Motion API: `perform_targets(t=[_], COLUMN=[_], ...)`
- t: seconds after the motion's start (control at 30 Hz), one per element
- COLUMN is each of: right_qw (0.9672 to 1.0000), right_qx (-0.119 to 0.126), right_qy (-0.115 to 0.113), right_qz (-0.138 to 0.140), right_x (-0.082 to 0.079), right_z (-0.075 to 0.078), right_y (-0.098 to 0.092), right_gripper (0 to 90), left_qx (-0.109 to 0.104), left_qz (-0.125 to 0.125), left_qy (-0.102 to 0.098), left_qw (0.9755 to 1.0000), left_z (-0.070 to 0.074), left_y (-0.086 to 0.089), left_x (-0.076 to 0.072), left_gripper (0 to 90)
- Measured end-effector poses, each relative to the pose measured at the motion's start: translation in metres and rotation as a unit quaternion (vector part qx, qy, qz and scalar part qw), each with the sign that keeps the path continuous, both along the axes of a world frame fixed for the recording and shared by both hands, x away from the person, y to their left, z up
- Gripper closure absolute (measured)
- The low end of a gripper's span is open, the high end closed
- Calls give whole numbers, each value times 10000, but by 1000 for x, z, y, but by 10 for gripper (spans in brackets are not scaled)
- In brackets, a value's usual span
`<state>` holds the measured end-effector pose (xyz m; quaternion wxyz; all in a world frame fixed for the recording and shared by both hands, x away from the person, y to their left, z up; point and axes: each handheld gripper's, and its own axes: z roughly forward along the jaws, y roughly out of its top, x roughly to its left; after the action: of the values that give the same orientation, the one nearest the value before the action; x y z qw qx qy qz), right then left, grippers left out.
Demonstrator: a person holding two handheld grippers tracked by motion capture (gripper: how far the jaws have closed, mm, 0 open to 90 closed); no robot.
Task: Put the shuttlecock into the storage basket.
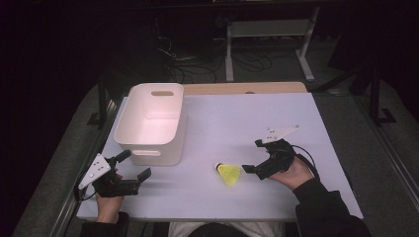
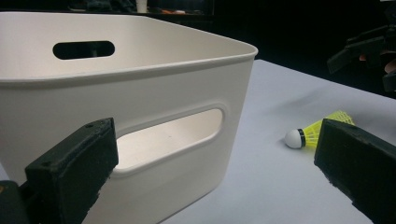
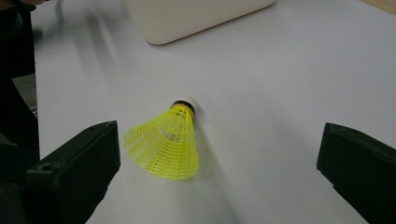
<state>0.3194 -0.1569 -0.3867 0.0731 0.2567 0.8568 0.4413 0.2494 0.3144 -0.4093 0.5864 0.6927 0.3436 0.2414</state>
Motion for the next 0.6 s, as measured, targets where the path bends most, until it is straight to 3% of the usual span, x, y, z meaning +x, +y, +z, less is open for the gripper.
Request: perform_targets(t=[0.13,0.37,0.6], right_qw=[10000,9994,9991], right_qx=[-52,-48,39], right_qy=[28,142,187], right_qz=[54,297,369], right_x=[0,-1,-2], right_z=[0,2,4], right_y=[5,10,12], right_gripper=[0,126,184], left_qx=[-5,-10,8], left_qz=[11,20,27], left_qy=[-9,-12,-19], left_qw=[10000,10000,10000], left_z=[0,0,0], left_y=[0,0,1], left_x=[0,0,0], left_gripper=[0,0,0])
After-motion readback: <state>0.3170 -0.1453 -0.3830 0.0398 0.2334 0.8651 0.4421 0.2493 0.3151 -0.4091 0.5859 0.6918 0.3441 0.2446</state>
